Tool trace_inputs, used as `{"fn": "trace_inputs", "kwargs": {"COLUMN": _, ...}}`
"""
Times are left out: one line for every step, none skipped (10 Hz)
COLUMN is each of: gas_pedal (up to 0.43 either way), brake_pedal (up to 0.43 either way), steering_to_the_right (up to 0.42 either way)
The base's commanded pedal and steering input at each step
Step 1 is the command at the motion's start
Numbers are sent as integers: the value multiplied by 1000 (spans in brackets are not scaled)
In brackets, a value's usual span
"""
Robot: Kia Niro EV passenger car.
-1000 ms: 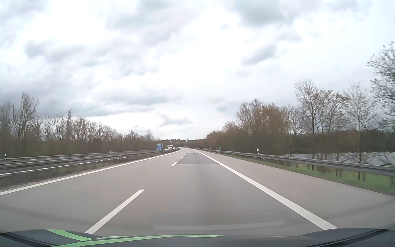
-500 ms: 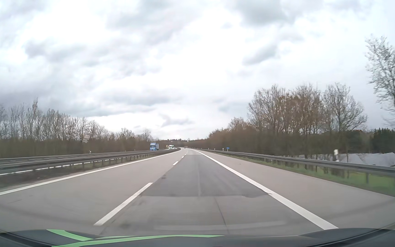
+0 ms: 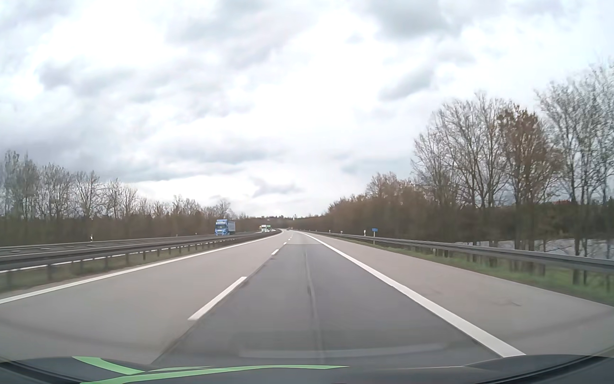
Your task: Follow the waypoints while adhering to traffic rules and regulations
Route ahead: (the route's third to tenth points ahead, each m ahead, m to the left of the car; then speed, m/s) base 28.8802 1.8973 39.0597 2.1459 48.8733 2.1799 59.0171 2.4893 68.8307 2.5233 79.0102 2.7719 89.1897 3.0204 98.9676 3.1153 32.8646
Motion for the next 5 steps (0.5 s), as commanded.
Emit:
{"fn": "trace_inputs", "kwargs": {"gas_pedal": 441, "brake_pedal": 0, "steering_to_the_right": -5}}
{"fn": "trace_inputs", "kwargs": {"gas_pedal": 441, "brake_pedal": 0, "steering_to_the_right": -5}}
{"fn": "trace_inputs", "kwargs": {"gas_pedal": 441, "brake_pedal": 0, "steering_to_the_right": -5}}
{"fn": "trace_inputs", "kwargs": {"gas_pedal": 441, "brake_pedal": 0, "steering_to_the_right": -5}}
{"fn": "trace_inputs", "kwargs": {"gas_pedal": 441, "brake_pedal": 0, "steering_to_the_right": -5}}
